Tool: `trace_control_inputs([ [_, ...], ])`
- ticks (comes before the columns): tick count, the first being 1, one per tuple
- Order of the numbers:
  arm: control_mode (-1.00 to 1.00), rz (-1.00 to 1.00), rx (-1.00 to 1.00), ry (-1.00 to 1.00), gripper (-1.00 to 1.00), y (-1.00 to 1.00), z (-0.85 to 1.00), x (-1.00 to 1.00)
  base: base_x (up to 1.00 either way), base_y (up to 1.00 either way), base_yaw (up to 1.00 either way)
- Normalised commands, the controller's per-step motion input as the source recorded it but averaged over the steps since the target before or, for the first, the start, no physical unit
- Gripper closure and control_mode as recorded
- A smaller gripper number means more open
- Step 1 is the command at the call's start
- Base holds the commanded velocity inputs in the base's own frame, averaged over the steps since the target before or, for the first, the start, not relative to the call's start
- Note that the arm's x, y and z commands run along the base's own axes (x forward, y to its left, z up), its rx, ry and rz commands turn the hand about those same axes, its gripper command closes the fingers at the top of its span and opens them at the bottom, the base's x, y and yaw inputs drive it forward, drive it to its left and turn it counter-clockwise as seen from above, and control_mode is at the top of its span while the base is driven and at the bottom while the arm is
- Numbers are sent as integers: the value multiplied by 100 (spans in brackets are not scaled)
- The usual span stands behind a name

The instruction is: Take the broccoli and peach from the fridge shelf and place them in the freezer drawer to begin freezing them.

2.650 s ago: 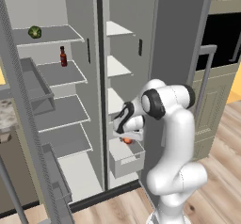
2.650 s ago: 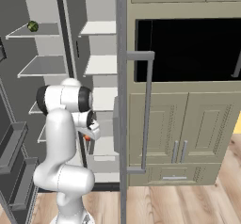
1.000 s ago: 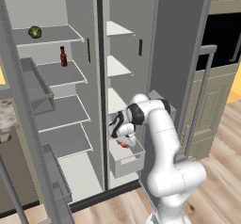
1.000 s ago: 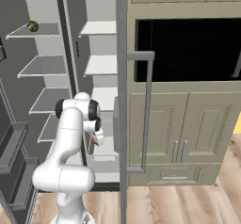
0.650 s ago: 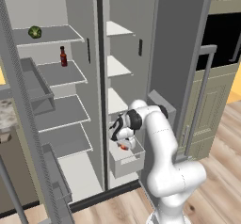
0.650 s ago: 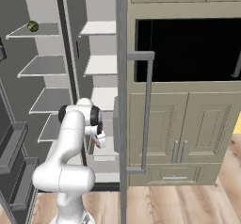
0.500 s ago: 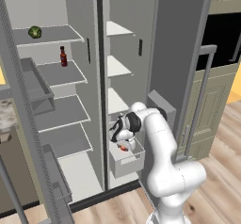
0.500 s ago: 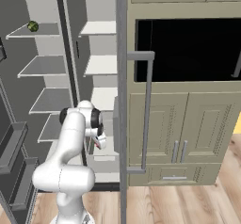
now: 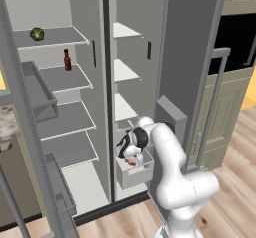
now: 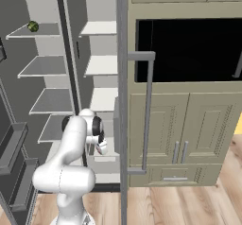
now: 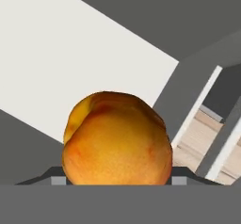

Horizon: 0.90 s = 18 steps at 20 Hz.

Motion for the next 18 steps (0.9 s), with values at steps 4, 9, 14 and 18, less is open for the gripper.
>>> trace_control_inputs([
  [4, -100, 0, 0, -4, 100, 0, -49, 0, 0, 0, 0],
  [9, -100, 0, 0, -1, 100, -1, -42, -7, 0, 0, 0],
  [14, -100, 0, 0, 0, 100, -5, -22, -33, 0, 0, 0],
  [18, -100, 0, 0, 5, 100, -6, -30, -53, 0, 0, 0],
])
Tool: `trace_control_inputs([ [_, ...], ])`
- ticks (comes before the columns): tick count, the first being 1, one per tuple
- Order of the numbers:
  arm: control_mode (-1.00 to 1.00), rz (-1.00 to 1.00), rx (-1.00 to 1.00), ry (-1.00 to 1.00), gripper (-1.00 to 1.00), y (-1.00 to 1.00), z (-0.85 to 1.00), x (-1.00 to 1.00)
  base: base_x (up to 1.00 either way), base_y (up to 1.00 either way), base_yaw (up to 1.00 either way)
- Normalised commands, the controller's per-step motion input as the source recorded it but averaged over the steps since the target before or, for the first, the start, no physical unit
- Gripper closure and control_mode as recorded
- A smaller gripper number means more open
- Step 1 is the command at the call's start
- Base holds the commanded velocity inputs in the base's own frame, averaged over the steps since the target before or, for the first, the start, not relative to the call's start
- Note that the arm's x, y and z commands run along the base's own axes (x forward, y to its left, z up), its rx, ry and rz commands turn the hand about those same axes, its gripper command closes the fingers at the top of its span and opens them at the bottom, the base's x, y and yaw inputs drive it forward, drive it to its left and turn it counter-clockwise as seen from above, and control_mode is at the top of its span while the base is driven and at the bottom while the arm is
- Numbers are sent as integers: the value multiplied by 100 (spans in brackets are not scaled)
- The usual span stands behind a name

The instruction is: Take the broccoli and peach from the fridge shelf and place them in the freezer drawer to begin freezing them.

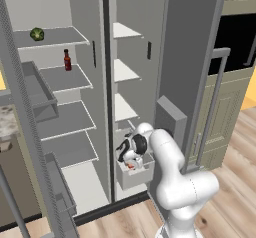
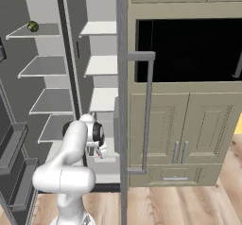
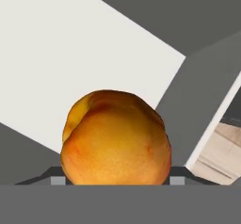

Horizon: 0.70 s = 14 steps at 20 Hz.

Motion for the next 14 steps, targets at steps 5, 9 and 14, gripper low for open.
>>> trace_control_inputs([
  [5, -100, 0, 1, 0, 100, -10, -41, -87, 0, 0, 0],
  [9, -100, 0, 0, -3, -100, -4, -21, -80, 0, 0, 0],
  [14, -100, 0, 0, -10, -100, -4, 0, -48, 0, 0, 0],
])
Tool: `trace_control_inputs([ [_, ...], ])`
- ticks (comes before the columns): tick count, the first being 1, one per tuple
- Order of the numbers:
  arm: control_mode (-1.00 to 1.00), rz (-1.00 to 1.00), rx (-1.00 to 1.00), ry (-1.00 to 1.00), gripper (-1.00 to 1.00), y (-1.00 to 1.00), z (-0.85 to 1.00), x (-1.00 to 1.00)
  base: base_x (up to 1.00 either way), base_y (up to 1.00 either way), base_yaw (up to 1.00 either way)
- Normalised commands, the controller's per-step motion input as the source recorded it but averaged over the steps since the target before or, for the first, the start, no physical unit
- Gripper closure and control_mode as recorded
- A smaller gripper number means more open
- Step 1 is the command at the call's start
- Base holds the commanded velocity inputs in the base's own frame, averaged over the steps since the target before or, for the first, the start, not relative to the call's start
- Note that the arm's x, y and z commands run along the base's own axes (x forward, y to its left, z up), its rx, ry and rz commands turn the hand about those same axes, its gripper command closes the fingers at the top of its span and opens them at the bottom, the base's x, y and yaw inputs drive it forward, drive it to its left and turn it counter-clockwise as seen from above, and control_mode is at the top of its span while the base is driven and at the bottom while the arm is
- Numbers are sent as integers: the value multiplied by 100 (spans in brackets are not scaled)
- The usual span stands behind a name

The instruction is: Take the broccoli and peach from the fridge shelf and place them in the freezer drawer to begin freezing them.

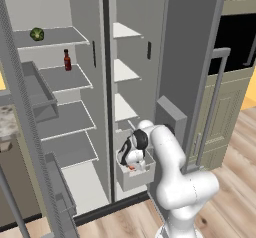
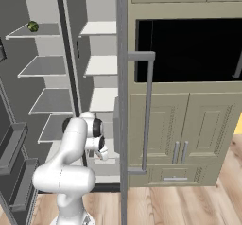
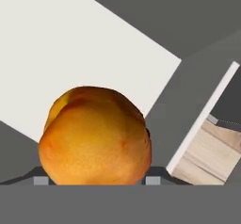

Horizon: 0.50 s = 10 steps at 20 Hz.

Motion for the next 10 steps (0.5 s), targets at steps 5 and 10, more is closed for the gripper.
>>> trace_control_inputs([
  [5, -100, 0, 0, -11, -100, 0, 7, -11, 0, 0, 0],
  [10, -100, 0, 0, -9, -100, 0, 10, -10, 0, 0, 0],
])
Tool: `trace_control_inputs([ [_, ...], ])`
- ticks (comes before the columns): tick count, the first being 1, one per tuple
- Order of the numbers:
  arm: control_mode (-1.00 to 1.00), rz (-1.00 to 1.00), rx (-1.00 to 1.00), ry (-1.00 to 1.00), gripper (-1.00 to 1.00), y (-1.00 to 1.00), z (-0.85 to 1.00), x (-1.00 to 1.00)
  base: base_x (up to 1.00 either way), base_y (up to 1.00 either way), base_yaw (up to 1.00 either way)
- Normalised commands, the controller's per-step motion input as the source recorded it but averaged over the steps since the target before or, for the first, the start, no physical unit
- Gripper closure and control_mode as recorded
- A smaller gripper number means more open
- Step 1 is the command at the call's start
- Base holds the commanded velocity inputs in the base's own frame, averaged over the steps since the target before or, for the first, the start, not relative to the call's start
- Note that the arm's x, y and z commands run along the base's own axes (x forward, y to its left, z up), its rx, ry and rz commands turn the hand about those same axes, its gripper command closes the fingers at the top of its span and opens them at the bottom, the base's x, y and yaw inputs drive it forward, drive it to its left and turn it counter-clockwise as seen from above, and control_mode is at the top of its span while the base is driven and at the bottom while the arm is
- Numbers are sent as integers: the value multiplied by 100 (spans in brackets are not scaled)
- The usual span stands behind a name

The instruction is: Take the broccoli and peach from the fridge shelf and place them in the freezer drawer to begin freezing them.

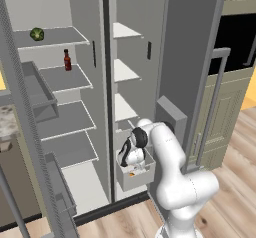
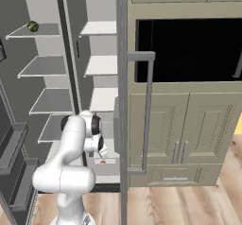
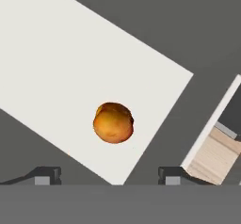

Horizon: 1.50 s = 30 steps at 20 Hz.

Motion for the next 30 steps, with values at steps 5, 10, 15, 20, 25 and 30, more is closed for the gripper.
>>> trace_control_inputs([
  [5, -100, 0, 0, -9, -100, 0, 22, -5, 0, 0, 0],
  [10, -100, 0, 0, -12, -100, 0, 46, -8, 0, 0, 0],
  [15, -100, -1, 0, -11, -100, -2, 64, -18, 0, 0, 0],
  [20, -100, -3, 0, -10, -100, -3, 62, -33, 0, 0, 0],
  [25, -100, -3, 0, -8, -100, 0, 61, -46, 0, 0, 0],
  [30, -100, -1, 0, -1, -100, 0, 72, -50, 0, 0, 0],
])
